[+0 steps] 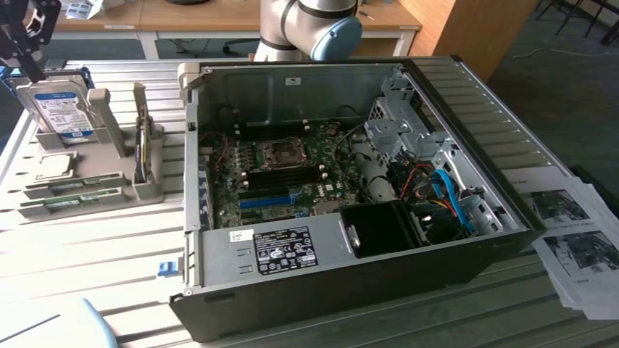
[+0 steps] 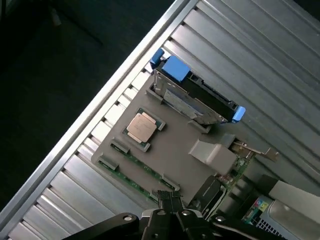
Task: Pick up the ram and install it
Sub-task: 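Pick up the ram and move it above insertion slot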
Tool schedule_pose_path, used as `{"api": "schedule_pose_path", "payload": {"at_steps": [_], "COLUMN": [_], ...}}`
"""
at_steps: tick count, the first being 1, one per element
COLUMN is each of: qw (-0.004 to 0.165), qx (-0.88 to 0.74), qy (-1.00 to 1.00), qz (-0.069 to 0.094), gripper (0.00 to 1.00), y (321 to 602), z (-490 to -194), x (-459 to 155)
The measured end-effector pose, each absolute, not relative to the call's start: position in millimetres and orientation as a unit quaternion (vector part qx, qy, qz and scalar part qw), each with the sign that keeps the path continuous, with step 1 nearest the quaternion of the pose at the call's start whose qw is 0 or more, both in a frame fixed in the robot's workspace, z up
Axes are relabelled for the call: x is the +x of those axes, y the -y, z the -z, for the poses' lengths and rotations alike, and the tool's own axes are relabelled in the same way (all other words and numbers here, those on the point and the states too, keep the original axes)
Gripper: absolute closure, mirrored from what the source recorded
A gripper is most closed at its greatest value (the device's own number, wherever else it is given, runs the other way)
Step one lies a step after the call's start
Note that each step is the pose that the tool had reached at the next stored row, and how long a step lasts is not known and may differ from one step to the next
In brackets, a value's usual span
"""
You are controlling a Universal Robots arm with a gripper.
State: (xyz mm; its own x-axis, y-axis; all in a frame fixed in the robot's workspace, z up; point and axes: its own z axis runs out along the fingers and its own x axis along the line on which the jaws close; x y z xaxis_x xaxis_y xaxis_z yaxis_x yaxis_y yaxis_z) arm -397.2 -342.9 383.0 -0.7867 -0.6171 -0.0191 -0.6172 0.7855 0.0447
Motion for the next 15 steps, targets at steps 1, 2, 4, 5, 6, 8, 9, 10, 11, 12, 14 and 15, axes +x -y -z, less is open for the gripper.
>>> {"api": "schedule_pose_path", "payload": {"at_steps": [1,2,4,5,6,8,9,10,11,12,14,15], "qw": [0.001,0.001,0.001,0.001,0.000,0.000,0.000,-0.001,-0.001,-0.001,-0.001,-0.002], "qx": [-0.335,-0.343,-0.361,-0.369,-0.378,-0.394,-0.403,-0.411,-0.419,-0.428,-0.444,-0.452], "qy": [-0.942,-0.939,-0.932,-0.929,-0.926,-0.919,-0.915,-0.911,-0.907,-0.904,-0.896,-0.892], "qz": [-0.024,-0.024,-0.024,-0.024,-0.024,-0.024,-0.024,-0.024,-0.024,-0.024,-0.024,-0.024], "gripper": [0.91,0.91,0.91,0.91,0.91,0.91,0.91,0.91,0.91,0.91,0.91,0.91], "y": [342.9,342.9,342.9,342.9,342.9,342.9,342.9,342.9,342.9,342.9,342.9,342.9], "z": [-383.0,-382.9,-382.7,-382.7,-382.6,-382.4,-382.3,-382.2,-382.1,-382.0,-381.8,-381.7], "x": [-397.2,-397.2,-397.2,-397.2,-397.2,-397.2,-397.2,-397.2,-397.2,-397.2,-397.2,-397.2]}}
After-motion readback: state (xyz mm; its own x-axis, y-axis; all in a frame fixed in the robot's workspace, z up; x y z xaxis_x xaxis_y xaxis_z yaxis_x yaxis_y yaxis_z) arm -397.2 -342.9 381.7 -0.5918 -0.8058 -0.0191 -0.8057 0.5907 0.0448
